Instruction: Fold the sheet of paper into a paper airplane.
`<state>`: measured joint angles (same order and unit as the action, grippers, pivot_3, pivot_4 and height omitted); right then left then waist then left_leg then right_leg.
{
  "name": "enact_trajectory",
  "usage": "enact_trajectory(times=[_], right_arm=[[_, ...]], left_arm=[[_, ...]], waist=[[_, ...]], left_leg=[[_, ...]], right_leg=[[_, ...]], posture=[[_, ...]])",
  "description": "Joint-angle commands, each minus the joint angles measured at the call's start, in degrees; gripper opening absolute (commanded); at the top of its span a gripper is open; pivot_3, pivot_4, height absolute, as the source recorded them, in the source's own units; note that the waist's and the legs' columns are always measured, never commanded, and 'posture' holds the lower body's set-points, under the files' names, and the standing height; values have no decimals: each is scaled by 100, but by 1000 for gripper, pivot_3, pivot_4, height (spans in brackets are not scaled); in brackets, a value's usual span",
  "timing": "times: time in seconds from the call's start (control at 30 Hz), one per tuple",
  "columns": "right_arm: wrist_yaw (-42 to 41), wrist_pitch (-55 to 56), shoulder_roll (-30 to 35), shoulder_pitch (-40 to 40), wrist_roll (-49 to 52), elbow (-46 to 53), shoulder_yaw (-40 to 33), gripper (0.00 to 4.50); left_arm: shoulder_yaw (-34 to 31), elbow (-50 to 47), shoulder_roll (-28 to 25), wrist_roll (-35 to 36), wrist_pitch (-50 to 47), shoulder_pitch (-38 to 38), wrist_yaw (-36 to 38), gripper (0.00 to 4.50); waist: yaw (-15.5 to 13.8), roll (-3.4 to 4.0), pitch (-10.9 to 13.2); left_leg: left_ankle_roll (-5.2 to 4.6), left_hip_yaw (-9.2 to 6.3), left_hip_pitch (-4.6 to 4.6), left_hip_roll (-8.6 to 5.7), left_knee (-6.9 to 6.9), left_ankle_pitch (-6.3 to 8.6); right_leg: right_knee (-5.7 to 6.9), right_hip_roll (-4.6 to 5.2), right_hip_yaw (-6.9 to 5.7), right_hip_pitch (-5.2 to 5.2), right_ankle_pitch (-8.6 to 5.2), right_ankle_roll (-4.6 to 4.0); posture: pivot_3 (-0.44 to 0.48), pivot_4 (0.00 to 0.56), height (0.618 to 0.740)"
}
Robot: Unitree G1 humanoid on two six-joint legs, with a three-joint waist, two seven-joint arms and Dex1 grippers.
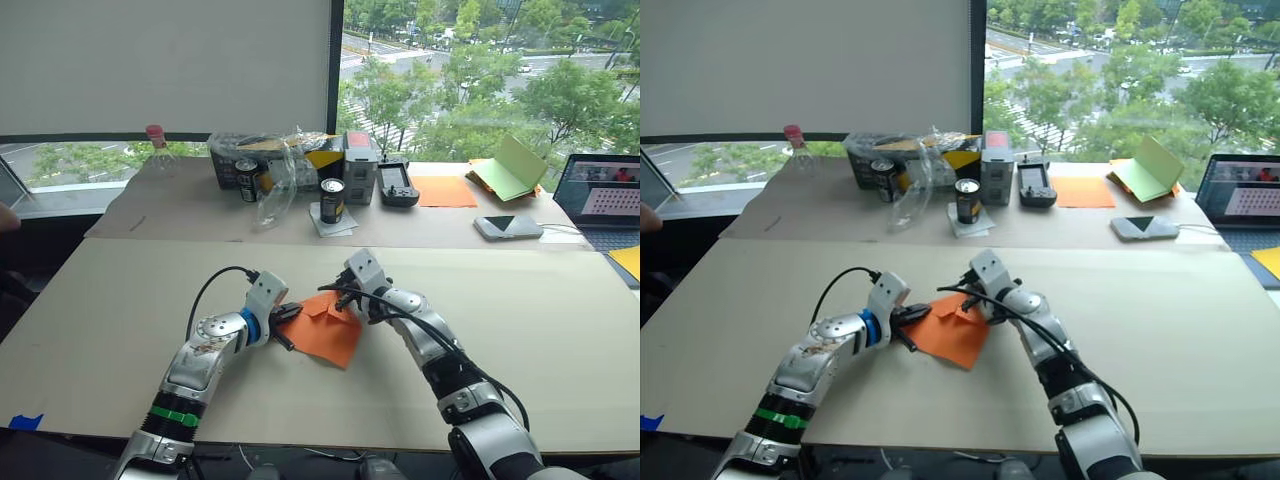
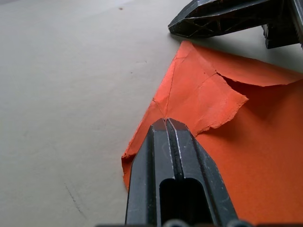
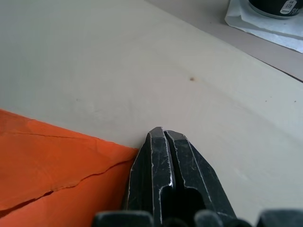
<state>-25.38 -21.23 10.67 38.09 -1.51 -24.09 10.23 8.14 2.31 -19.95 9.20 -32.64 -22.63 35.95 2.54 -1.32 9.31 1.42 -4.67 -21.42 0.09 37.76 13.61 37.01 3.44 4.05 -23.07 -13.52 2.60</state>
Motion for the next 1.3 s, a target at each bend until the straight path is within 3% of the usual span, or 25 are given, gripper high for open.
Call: enact_trajectory(times=[0.03, 0.33, 0.63, 0.8, 1.03, 1.2, 1.3], right_arm=[[-191, 298, -2, 18, 175, 508, -115, 0], [-445, 122, -295, -367, 52, 764, 298, 0], [-218, -305, 102, -410, 77, 795, -64, 0], [-329, -611, 305, -485, 380, 1475, -385, 0], [-899, -1689, 936, -1037, 1136, 3170, -741, 0], [-1578, -2869, 1526, -1625, 1854, 4110, -500, 0], [-1505, -3029, 1524, -1811, 2020, 4256, -551, 0]], left_arm=[[139, 258, -6, -64, -88, 73, 42, 17], [103, 353, 69, -21, -104, -22, 47, 17], [91, 348, 100, -36, -96, -39, 75, 17], [103, 361, 116, -41, -89, -57, 97, 17], [138, 415, 147, -30, -73, -76, 164, 17], [177, 466, 174, -32, -62, -106, 208, 17], [201, 484, 195, -33, -58, -120, 233, 17]], waist=[[12, 1, 0], [0, 1, 1], [-13, 1, 1], [-8, 1, 1], [-27, 2, 2], [-39, 2, 3], [-26, 2, 3]], left_leg=[[0, 1, -2, 0, -1, 0], [0, 0, -5, 1, -3, 0], [0, -2, -4, -2, -3, 0], [0, -1, -7, -2, -3, 0], [0, -3, -18, -2, -3, 0], [0, -3, -23, -2, -3, 0], [0, -2, -22, -2, -3, 0]], right_leg=[[0, 0, 1, -3, 0, 0], [0, -1, 0, -6, -1, 1], [-1, 2, -2, -3, -1, 2], [-1, 2, -1, -6, -2, 3], [-14, 2, -4, -7, -3, 5], [-19, 3, -4, -6, -26, 44], [-20, 3, -4, -6, -29, 49]], posture=[[0, 150, 732], [0, 150, 732], [0, 150, 732], [0, 150, 732], [0, 150, 732], [0, 150, 732], [0, 150, 732]])
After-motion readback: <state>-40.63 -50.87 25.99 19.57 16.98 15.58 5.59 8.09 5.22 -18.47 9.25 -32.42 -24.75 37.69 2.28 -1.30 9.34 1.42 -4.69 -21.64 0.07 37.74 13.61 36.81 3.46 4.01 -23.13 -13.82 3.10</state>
